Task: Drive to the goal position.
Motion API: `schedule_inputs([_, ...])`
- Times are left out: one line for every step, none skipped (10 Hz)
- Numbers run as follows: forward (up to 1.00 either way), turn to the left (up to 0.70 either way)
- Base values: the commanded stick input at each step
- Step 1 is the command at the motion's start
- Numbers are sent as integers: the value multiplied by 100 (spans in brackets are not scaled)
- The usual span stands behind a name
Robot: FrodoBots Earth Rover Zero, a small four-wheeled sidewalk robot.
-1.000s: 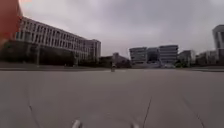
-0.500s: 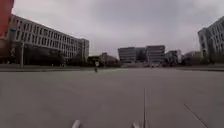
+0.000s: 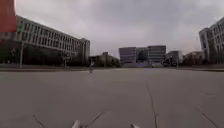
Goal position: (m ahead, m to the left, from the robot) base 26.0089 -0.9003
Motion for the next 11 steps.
schedule_inputs([70,-33])
schedule_inputs([70,-16])
schedule_inputs([70,-1])
schedule_inputs([70,0])
schedule_inputs([70,0])
schedule_inputs([70,0])
schedule_inputs([70,0])
schedule_inputs([70,0])
schedule_inputs([70,0])
schedule_inputs([70,0])
schedule_inputs([70,0])
